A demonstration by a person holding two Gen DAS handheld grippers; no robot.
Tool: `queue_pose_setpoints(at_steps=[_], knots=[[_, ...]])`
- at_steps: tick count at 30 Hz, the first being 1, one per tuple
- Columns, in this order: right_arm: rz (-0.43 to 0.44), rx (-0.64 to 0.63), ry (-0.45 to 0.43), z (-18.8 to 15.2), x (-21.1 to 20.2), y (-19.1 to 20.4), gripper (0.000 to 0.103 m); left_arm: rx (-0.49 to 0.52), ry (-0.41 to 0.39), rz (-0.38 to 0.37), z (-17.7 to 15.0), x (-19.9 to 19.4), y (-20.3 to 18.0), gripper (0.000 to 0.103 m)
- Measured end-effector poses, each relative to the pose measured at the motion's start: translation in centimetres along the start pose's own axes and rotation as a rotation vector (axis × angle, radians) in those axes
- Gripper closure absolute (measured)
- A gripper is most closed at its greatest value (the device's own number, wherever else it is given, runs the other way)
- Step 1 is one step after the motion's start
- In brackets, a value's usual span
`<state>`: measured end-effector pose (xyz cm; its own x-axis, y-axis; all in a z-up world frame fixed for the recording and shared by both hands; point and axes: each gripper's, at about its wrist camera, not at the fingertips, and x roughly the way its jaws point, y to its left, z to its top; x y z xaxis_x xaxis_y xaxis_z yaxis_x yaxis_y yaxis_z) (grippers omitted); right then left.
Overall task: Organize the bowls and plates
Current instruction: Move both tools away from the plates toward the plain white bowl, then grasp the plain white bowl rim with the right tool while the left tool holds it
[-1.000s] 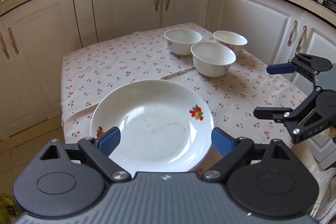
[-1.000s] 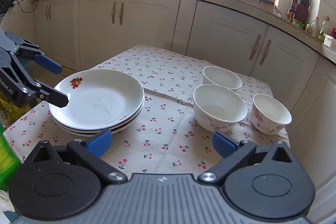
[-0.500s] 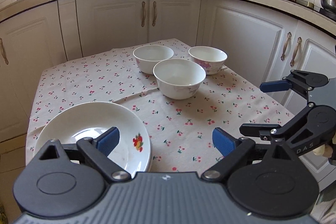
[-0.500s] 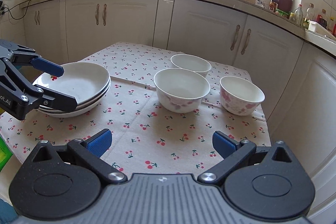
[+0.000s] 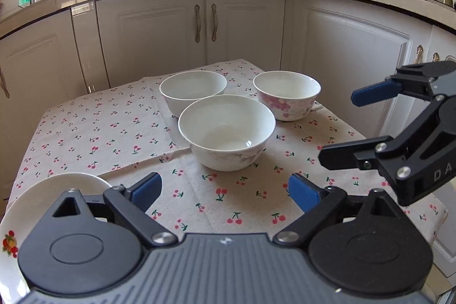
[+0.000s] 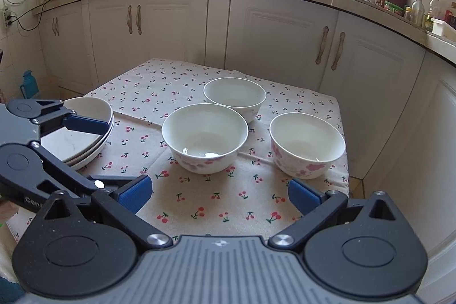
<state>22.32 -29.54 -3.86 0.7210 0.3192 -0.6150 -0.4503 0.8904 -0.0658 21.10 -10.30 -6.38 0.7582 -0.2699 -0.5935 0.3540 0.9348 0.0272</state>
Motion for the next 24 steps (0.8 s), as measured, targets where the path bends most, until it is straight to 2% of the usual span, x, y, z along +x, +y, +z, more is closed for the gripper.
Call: queue_pose_setpoints(at_steps=[2,5,8,13,20,24], knots=[[0.03,-0.013,0.002,0.8,1.0,-0.4,0.0,0.009,-0.002,0.036,0.4,1.1,-0.3,0.008],[0.047,-0.037,0.014,2.0,2.8,-1.0,0.0,0.001,-0.002,0.012,0.9,2.4,-0.4,0.008],[0.097,-0.039,0.03,3.0,4.4,-1.6,0.001,0.019,0.006,0.028,1.1,3.9,-0.7,0.008],[0.134,-0.059,0.057,4.0,6.9,-1.9,0.003,-0.009,0.01,0.025,1.4,5.4,-0.5,0.008],[0.166,-0.07,0.095,4.6,9.7,-1.8,0.014,-0.01,0.016,0.021,1.4,6.7,-0.6,0.01],[0.176,-0.059,0.106,4.8,10.8,-2.1,0.015,-0.011,0.006,0.012,1.6,6.9,-0.7,0.014]])
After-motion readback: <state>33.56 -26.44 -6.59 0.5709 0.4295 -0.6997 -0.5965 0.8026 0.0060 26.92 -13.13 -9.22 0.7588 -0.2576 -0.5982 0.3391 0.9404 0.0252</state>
